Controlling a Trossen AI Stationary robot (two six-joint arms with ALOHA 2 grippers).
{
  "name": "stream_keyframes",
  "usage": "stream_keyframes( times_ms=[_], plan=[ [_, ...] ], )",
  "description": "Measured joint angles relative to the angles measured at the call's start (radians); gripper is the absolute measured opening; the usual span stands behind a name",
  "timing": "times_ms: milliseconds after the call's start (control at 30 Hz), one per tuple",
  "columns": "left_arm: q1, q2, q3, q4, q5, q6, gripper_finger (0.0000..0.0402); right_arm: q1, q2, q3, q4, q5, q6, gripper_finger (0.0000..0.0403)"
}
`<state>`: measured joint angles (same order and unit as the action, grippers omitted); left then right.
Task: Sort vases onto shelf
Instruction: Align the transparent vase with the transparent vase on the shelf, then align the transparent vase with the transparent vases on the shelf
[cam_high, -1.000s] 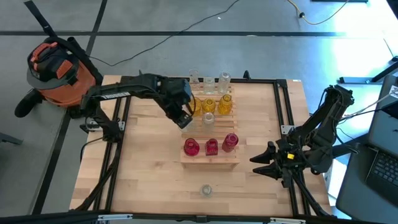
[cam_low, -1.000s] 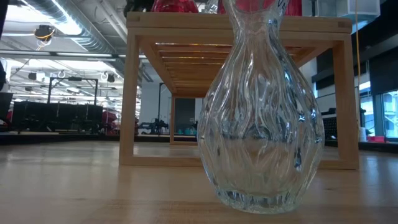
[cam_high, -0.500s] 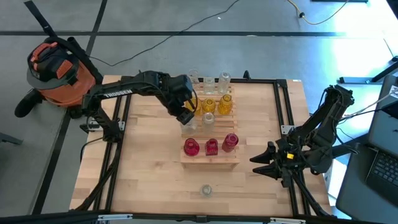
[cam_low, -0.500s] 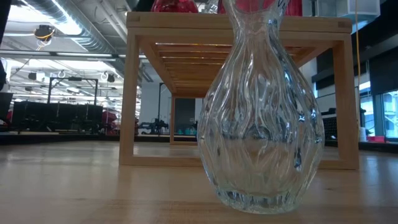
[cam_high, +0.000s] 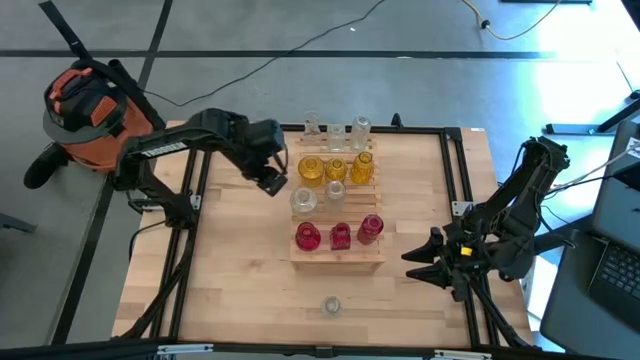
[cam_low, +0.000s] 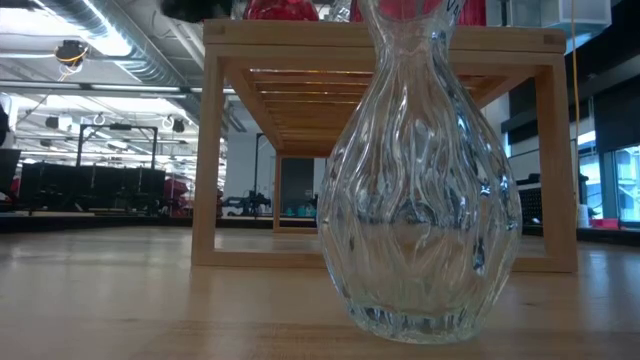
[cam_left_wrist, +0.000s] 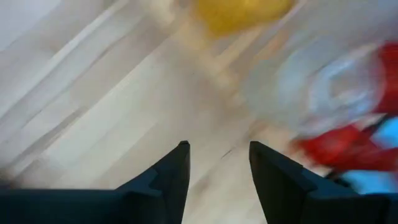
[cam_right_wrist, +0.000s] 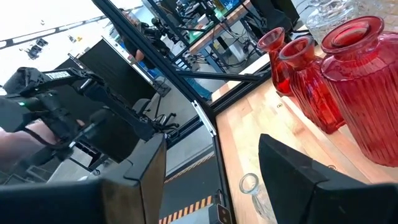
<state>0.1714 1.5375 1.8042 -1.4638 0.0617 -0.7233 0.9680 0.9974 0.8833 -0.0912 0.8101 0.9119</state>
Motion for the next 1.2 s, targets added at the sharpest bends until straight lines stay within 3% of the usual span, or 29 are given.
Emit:
stream_keyframes(
  times_ms=[133, 433, 833, 1033, 1200],
  plan=[
    [-0.017, 0.002, -0.03, -0.049, -0.023, -0.011, 0.0151, 0.0, 0.0, 0.0, -0.031, 0.009, 0.0, 0.0205],
    [-0.047, 0.006, -0.161, 0.093, 0.008, -0.035, 0.0148, 0.0, 0.0, 0.0, -0.038, 0.016, 0.011, 0.0205],
    [-0.048, 0.007, -0.188, 0.265, 0.055, -0.033, 0.0148, 0.0, 0.0, 0.0, -0.031, 0.015, 0.026, 0.0205],
    [-0.045, 0.007, -0.188, 0.247, 0.051, -0.03, 0.0148, 0.0, 0.0, 0.0, -0.031, 0.007, 0.026, 0.0205],
    [-0.045, 0.007, -0.188, 0.117, 0.039, -0.034, 0.0148, 0.0, 0.0, 0.0, -0.03, -0.01, 0.038, 0.0205]
  ],
)
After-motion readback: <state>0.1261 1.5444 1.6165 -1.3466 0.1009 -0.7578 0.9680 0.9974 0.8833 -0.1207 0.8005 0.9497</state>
